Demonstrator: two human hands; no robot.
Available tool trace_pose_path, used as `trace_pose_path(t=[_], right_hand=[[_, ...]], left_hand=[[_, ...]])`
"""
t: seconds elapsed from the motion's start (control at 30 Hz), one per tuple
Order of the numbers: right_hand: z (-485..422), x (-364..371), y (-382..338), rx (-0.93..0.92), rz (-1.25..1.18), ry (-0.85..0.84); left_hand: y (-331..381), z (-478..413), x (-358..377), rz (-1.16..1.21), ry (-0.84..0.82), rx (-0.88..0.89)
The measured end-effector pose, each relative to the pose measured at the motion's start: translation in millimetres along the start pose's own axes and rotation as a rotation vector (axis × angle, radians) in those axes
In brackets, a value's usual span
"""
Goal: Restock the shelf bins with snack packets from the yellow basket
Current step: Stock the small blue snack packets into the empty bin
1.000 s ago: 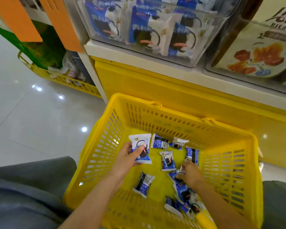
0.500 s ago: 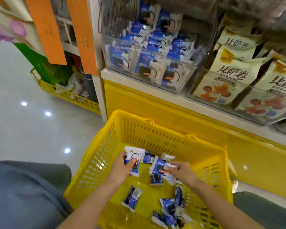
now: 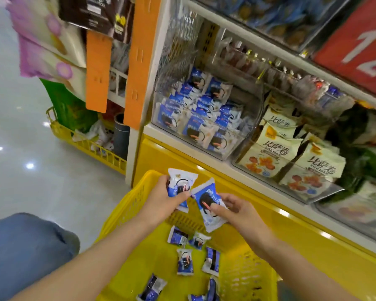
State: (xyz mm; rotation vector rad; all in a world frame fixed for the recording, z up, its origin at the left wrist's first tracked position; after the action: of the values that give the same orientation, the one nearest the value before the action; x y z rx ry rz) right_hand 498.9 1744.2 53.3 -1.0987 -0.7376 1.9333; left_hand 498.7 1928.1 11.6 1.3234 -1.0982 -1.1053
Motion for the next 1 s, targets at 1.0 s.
trace_pose_path(t=[1.0], right_hand=[[-232,-65,-242,-0.216,0.641,0.535]], left_hand=[[78,-113,-85,0.073,0.124,0.291]])
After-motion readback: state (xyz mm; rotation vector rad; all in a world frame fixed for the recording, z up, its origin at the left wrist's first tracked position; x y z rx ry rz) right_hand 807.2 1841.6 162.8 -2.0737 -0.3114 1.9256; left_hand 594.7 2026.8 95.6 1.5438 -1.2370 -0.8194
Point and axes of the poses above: each hand's wrist, its own z-axis away from the middle knuckle, its own x-axis out of the palm, y = z × x, the point moved 7 cm from there along -z, towards the middle knuckle, and after that the axes turned 11 degrees about x, right-handed, at the moved point
